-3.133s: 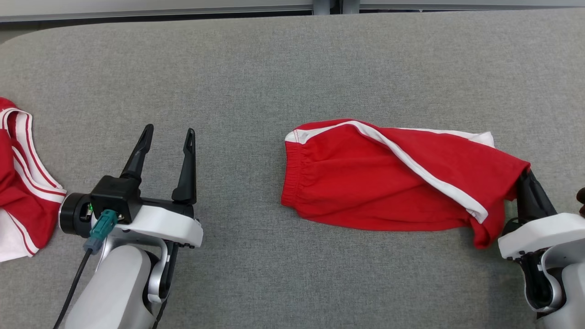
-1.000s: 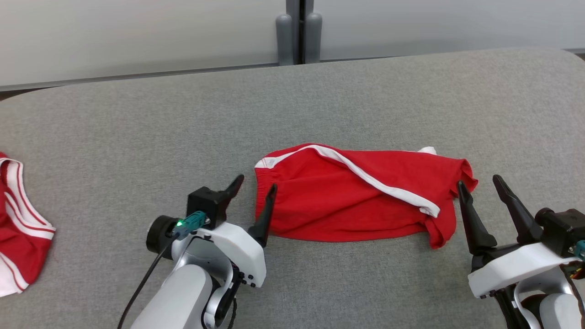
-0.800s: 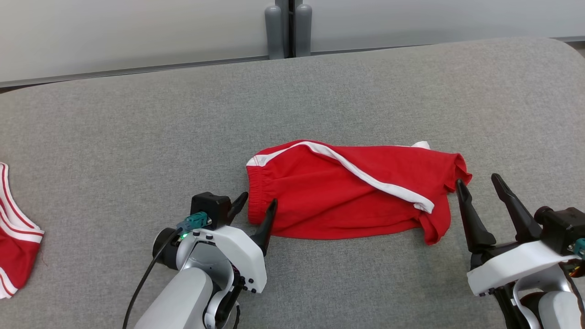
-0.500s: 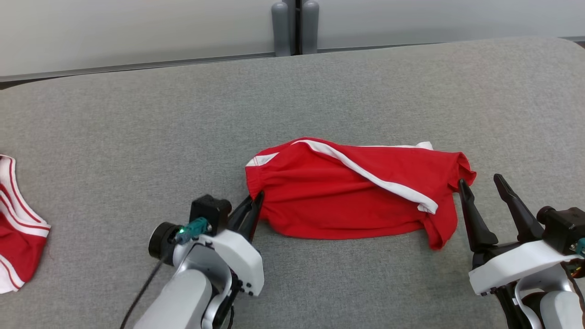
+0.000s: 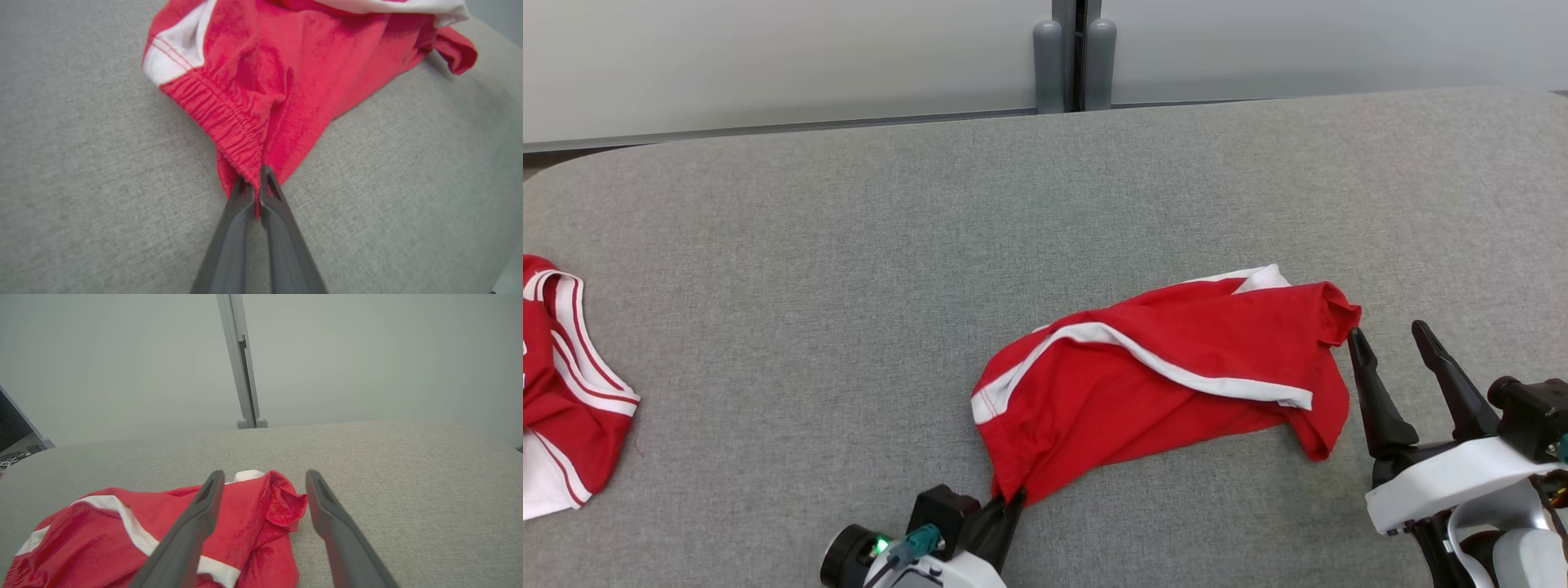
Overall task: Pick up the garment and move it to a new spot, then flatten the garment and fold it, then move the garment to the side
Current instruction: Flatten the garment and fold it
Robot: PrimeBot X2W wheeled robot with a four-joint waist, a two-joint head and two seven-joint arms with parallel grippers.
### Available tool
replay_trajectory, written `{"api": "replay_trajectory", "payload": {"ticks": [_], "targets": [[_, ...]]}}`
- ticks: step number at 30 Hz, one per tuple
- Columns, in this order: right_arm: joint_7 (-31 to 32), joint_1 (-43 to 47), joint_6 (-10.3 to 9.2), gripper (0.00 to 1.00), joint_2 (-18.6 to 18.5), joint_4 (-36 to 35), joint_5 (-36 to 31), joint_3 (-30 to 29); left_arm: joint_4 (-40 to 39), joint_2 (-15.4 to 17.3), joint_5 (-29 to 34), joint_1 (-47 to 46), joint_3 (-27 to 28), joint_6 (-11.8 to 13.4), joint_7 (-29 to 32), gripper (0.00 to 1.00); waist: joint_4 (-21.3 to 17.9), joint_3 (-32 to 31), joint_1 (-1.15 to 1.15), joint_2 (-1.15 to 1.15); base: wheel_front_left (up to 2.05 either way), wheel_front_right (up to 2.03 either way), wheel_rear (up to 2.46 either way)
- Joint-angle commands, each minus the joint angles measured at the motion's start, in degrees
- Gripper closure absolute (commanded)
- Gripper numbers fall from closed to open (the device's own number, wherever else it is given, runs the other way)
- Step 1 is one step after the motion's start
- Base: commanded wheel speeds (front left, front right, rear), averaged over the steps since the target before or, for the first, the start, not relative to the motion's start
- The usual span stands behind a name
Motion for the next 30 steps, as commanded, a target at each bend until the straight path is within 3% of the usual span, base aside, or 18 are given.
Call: {"api": "replay_trajectory", "payload": {"ticks": [1,2,3,4,11,20,30], "targets": [[0.1,0.3,0.0,0.0,0.0,-0.2,0.3,-0.2,0.5,0.3,0.2,0.9,-0.3,0.3,-0.1,1.0,0.0,0.0,0.0,0.0,0.0,0.0,0.0],[0.2,0.4,0.0,0.0,0.1,-0.2,0.3,-0.1,0.8,0.2,0.3,1.2,-0.3,0.7,-0.5,1.0,0.0,-0.1,0.0,0.0,0.0,0.0,0.0],[0.2,0.4,0.0,0.0,0.1,-0.3,0.2,-0.2,1.0,0.0,0.2,1.4,0.0,1.1,-1.0,0.2,-0.1,-0.2,0.0,0.0,0.0,0.0,0.0],[0.3,0.6,0.0,0.0,0.0,-0.4,0.1,-0.3,0.9,-0.6,0.0,1.9,0.5,1.9,-2.8,0.0,0.0,-0.4,0.0,0.0,0.0,0.0,0.0],[0.7,1.2,0.0,0.0,-0.1,-0.8,-0.5,-0.9,-3.1,-0.8,-0.1,1.8,4.7,5.5,-10.5,0.0,0.5,-1.8,0.0,0.0,0.0,0.0,0.0],[1.4,2.2,0.0,0.0,0.1,-1.9,-0.9,-1.7,-9.9,3.3,-0.5,-0.9,13.5,8.7,-12.9,0.0,1.5,-3.4,0.0,0.0,0.0,0.0,0.0],[1.7,3.2,0.0,0.0,-0.2,-2.6,-2.1,-0.9,-11.6,7.4,-2.4,1.3,18.6,9.0,-12.6,0.0,2.1,-5.7,0.0,0.0,0.0,0.0,0.0]]}}
